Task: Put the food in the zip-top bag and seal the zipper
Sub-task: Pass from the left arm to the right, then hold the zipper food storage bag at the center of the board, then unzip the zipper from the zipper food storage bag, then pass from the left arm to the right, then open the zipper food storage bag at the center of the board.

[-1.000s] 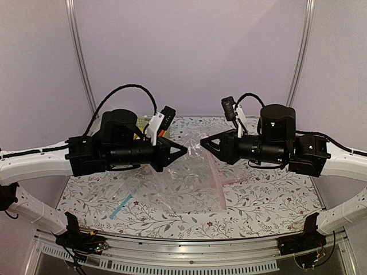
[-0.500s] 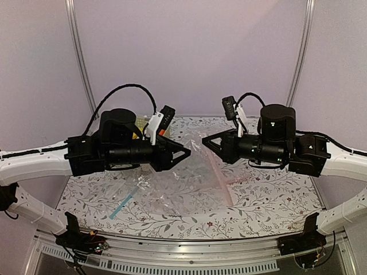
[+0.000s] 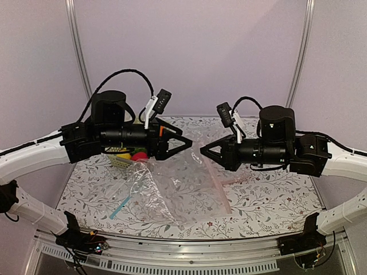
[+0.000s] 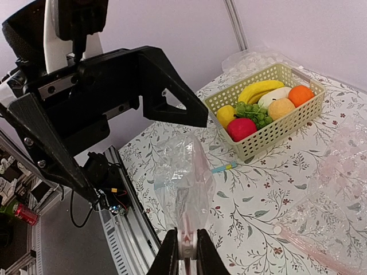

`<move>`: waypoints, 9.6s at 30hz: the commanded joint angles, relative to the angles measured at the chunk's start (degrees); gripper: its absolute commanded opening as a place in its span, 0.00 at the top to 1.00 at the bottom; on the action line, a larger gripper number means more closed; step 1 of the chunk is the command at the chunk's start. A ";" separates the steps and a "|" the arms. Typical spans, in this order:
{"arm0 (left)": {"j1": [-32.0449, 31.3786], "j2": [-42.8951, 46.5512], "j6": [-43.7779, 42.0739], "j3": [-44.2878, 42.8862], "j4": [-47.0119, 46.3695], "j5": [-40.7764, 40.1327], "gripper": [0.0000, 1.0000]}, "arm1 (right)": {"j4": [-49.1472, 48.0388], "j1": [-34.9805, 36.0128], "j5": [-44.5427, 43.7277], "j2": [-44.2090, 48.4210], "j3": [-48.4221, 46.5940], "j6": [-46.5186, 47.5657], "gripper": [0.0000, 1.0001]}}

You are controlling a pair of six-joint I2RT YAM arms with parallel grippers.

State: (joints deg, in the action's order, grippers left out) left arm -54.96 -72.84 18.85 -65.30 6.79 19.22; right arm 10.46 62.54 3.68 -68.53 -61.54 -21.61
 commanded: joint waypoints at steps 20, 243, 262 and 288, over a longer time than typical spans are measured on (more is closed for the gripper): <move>1.17 -8.41 -4.72 -5.48 6.46 15.23 0.56 | 2.42 -1.03 5.44 -0.31 -3.59 2.17 0.89; 9.38 9.39 5.71 4.96 3.07 -8.67 0.20 | 34.47 -2.48 -35.47 3.63 -16.22 4.29 1.00; 2.14 -0.04 14.56 7.88 -12.00 -4.42 0.20 | 12.98 -2.51 -11.91 -8.82 -9.54 -5.08 1.00; -2.87 -9.80 17.97 6.47 -13.77 -7.73 0.42 | 8.61 -2.46 -11.93 -10.63 -9.65 -7.46 1.00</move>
State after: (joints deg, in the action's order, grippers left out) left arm -56.21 -81.01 37.04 -56.90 -8.51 13.15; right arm 20.05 60.20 -7.79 -78.13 -71.37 -28.42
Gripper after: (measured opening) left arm 0.600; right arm 0.007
